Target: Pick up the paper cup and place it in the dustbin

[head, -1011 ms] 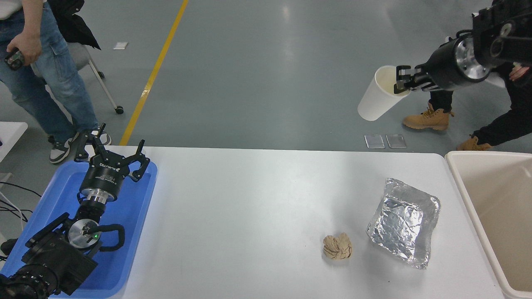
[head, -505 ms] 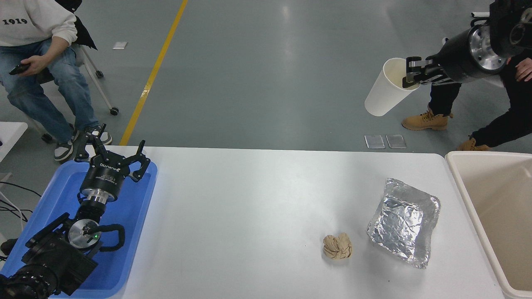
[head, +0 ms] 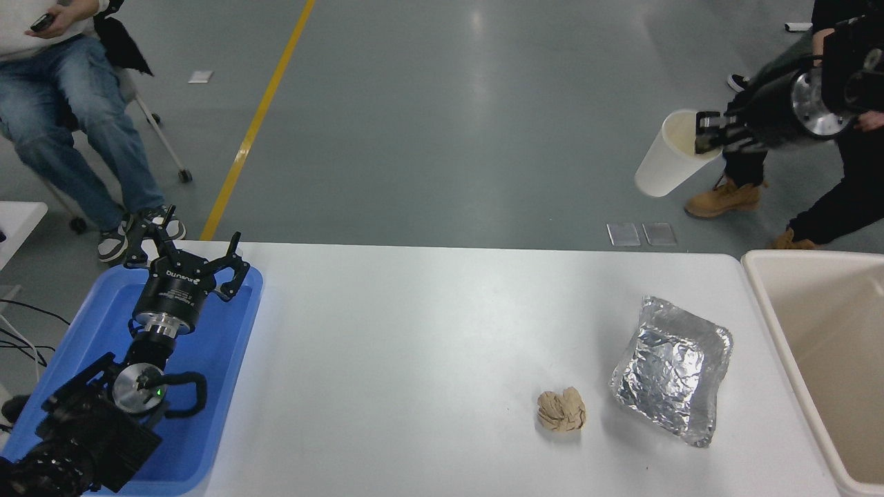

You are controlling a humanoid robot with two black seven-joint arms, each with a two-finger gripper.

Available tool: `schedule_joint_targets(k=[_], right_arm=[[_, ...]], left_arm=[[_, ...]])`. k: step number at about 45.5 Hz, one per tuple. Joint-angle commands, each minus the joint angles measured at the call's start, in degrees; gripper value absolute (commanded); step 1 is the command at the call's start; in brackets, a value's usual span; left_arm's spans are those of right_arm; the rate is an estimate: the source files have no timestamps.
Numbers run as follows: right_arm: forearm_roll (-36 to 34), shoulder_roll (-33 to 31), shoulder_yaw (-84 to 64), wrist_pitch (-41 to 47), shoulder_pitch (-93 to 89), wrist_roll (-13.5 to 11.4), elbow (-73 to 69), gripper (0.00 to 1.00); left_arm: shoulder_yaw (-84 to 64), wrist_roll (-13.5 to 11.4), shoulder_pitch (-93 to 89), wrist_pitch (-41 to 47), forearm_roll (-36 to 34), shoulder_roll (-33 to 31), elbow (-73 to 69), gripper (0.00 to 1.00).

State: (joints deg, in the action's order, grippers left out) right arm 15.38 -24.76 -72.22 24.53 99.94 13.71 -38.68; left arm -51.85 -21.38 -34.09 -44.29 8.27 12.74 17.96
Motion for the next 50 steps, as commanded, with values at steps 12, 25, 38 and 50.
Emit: schedule_joint_targets(k=[12,25,38,50], right_arm=[[-4.31,-3.01,1.89,-9.67,-30.41,-13.71,32.43,0.0],[-4.31,-3.1,13.76,-20.3,-47.55,-16.7,40.09,0.0],[-4.48,-2.22,25.27,-26.55,-61.52,-17.4,40.44,0.0],[-4.57,-0.02,32.22,-28.92,-68.12,-17.32,40.44,0.0]], left_arm=[[0.0,0.02,-0.09,-0.01,0.0,0.0,0.05,1.0],[0.0,0.02,-0.01,-0.01,0.0,0.0,0.05,1.0],[0.0,0.02,-0.09,-0.01,0.0,0.0,-0.03,1.0],[0.0,0.02,-0.09,-0.01,0.0,0.0,-0.03,1.0]])
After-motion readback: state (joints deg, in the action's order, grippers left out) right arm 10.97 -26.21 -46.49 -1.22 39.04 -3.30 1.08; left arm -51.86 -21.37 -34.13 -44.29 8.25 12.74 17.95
